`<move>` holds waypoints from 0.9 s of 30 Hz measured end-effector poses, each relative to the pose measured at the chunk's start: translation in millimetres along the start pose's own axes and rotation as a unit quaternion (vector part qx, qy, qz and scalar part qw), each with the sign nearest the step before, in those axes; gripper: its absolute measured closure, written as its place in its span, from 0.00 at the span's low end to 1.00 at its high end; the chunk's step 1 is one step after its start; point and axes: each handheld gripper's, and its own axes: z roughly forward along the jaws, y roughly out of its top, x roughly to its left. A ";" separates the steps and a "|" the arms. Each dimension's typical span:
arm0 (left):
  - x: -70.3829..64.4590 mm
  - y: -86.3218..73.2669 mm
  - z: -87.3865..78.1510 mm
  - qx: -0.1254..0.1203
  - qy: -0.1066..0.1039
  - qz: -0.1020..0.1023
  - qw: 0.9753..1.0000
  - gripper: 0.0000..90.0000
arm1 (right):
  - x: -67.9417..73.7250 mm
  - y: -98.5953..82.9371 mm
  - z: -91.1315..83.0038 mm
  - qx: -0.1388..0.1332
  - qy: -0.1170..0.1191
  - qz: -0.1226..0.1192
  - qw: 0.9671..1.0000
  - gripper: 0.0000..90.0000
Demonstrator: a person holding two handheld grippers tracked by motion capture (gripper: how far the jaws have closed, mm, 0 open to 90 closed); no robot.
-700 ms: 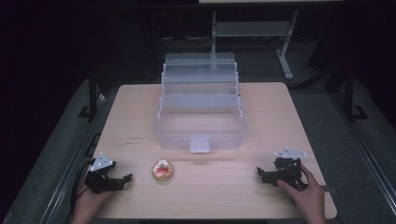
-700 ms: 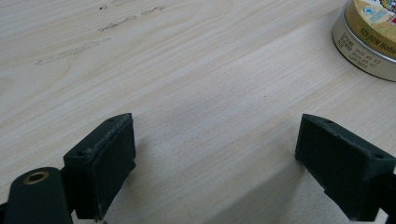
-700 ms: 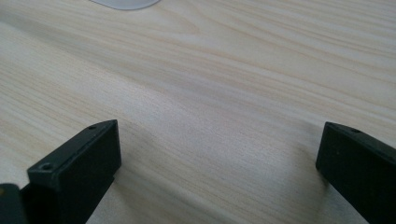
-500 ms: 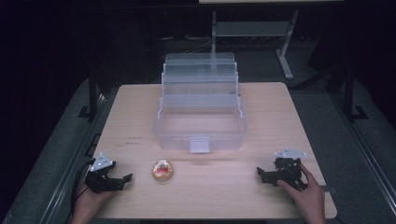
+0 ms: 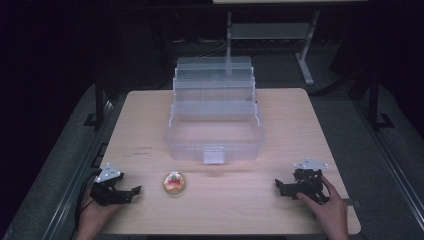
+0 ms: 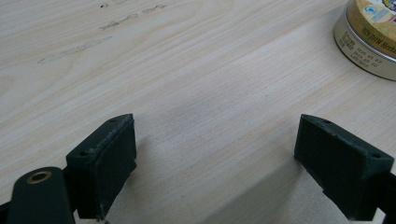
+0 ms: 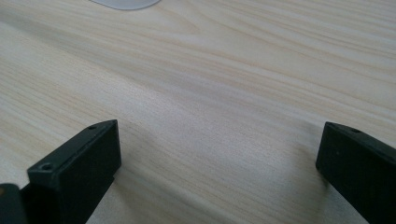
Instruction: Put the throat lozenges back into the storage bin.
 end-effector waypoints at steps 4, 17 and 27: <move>1.1 2.8 -2.7 0.003 0.000 -0.005 1.000 0.14 | -0.1 0.1 0.0 0.000 0.000 -0.001 1.000 0.00; -2.4 17.6 -10.5 0.015 -0.019 -0.005 1.000 0.14 | -0.2 0.1 0.1 0.000 0.001 -0.001 1.000 0.00; -4.4 25.2 -13.8 0.031 -0.038 -0.007 0.999 0.15 | -0.2 0.1 0.1 0.000 0.001 -0.001 1.000 0.00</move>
